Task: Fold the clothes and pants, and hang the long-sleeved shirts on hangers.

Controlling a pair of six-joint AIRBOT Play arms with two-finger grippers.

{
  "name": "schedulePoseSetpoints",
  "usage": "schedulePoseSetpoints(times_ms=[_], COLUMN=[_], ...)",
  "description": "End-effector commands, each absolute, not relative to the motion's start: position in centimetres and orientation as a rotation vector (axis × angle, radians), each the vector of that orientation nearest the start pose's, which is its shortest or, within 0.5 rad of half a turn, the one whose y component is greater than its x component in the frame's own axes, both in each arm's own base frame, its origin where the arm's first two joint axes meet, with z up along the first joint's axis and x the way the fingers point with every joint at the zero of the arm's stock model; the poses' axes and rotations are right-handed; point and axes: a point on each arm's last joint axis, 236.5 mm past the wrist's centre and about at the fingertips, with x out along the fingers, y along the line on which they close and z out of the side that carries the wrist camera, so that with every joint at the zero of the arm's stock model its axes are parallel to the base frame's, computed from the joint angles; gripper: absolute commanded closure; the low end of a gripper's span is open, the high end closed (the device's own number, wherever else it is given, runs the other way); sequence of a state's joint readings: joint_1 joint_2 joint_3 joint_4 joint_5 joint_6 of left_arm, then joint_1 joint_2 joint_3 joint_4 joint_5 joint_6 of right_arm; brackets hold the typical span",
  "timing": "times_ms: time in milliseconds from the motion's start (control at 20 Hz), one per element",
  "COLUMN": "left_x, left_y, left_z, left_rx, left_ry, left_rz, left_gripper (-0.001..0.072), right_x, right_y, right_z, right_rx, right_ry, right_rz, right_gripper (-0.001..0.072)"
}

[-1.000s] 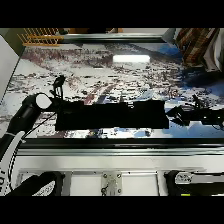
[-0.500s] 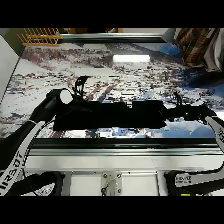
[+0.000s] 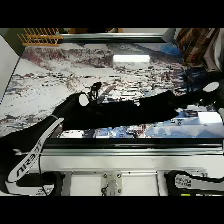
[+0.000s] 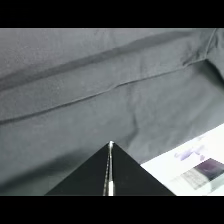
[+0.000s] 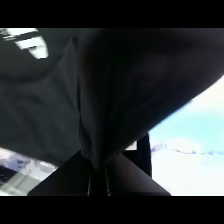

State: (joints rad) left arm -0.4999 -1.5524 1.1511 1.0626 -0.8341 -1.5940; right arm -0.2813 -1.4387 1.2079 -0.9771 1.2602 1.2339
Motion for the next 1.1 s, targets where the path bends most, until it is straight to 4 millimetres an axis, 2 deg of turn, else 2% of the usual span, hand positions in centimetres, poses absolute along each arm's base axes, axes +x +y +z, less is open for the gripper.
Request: schedulePoseSetpoints(times_ms=[0,100,250,400,600,750,850,950,1050], left_x=[36.3,36.8,36.6,36.6,36.8,37.7,38.5,39.5,41.2], left_y=[-33.7,-36.3,-38.8,-40.2,-40.9,-41.3,-41.1,-39.9,-37.7], left_z=[-7.3,-7.8,-9.4,-10.7,-11.1,-9.8,-8.3,-6.7,-4.9], left_rx=[-0.239,-0.215,-0.179,-0.155,-0.141,-0.146,-0.135,-0.111,-0.066], left_ry=[1.327,1.329,1.373,1.415,1.444,1.412,1.401,1.397,1.385], left_rz=[-0.611,-0.651,-0.694,-0.721,-0.742,-0.755,-0.769,-0.771,-0.748], left_gripper=[0.0700,0.0700,0.0700,0.0700,0.0700,0.0700,0.0700,0.0701,0.0701], right_x=[39.3,39.2,39.9,40.5,40.7,40.6,40.4,40.2,40.1], right_y=[1.8,3.4,5.8,8.2,10.2,11.2,11.8,12.6,13.5], right_z=[6.2,8.8,12.1,15.0,17.1,17.7,17.6,17.6,17.7], right_rx=[0.339,0.278,0.206,0.176,0.153,0.149,0.149,0.143,0.146], right_ry=[1.296,1.296,1.250,1.185,1.135,1.125,1.129,1.132,1.131], right_rz=[0.290,0.309,0.321,0.356,0.393,0.409,0.418,0.433,0.442], right_gripper=[0.0699,0.0699,0.0699,0.0699,0.0699,0.0699,0.0699,0.0699,0.0699])
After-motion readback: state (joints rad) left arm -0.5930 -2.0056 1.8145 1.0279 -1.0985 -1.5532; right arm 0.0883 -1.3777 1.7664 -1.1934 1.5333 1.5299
